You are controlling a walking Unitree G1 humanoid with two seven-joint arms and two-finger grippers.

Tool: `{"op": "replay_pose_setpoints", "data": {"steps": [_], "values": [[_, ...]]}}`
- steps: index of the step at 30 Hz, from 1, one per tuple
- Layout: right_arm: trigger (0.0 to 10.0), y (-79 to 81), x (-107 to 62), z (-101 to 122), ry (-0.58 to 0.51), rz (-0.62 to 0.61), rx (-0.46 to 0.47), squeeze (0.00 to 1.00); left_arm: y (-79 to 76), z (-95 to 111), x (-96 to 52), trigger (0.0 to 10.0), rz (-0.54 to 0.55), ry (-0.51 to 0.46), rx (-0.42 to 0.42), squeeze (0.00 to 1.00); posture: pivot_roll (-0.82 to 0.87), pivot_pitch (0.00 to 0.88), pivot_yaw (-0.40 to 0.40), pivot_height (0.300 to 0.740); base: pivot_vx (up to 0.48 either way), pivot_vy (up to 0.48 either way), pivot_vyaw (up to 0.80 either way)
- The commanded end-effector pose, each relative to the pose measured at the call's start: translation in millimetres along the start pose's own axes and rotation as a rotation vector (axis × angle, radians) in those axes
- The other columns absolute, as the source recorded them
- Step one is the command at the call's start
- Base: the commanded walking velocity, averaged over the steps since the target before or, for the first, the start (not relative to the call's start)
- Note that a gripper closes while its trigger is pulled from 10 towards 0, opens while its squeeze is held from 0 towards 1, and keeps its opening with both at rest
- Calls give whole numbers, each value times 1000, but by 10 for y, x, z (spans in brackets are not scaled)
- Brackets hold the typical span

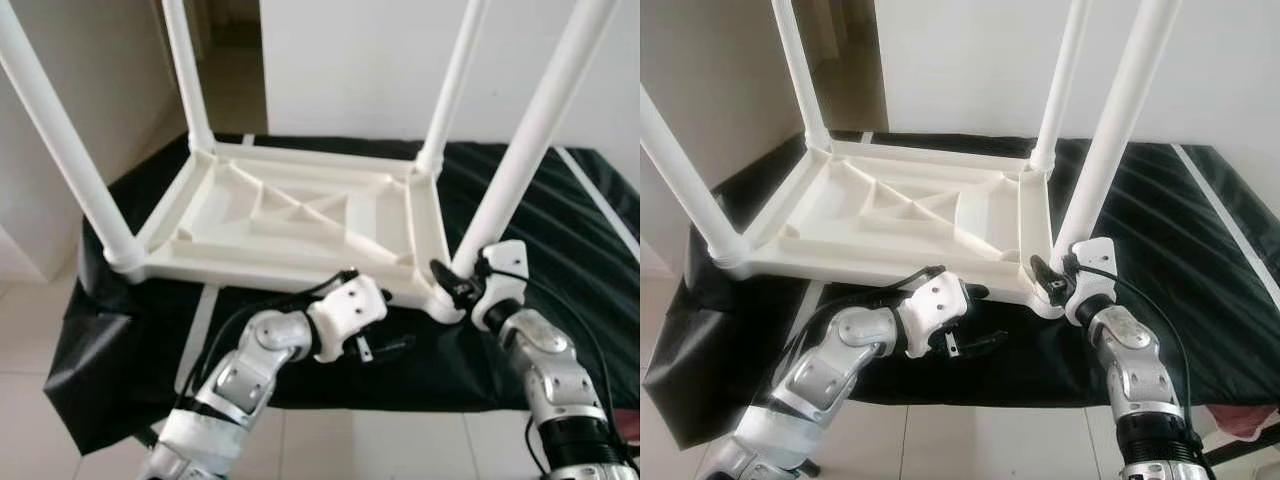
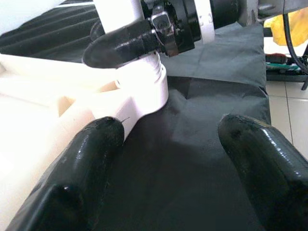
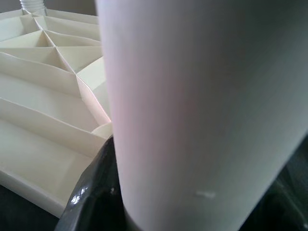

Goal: Building children table

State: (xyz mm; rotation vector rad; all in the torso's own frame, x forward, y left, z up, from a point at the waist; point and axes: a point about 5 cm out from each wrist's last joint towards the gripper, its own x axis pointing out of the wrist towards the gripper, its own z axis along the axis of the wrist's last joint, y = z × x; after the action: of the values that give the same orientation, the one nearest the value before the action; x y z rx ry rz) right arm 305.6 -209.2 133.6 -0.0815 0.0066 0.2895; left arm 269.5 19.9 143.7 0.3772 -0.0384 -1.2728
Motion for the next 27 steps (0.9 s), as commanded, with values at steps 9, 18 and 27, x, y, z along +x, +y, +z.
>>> {"op": "replay_pose_setpoints", "data": {"steps": [9,18,27], "values": [[10000,81,-28,-127,47,-64,32,0,4,17,20,10000,28,3,8,0,56,0,-47,740,0,0,0],[10000,76,-45,-214,108,-369,132,0,-13,25,48,10000,15,-2,8,0,38,0,-40,740,0,0,0],[10000,233,5,-200,107,-640,245,0,-2,32,57,10000,17,-6,11,0,51,0,-53,740,0,0,0]]}}
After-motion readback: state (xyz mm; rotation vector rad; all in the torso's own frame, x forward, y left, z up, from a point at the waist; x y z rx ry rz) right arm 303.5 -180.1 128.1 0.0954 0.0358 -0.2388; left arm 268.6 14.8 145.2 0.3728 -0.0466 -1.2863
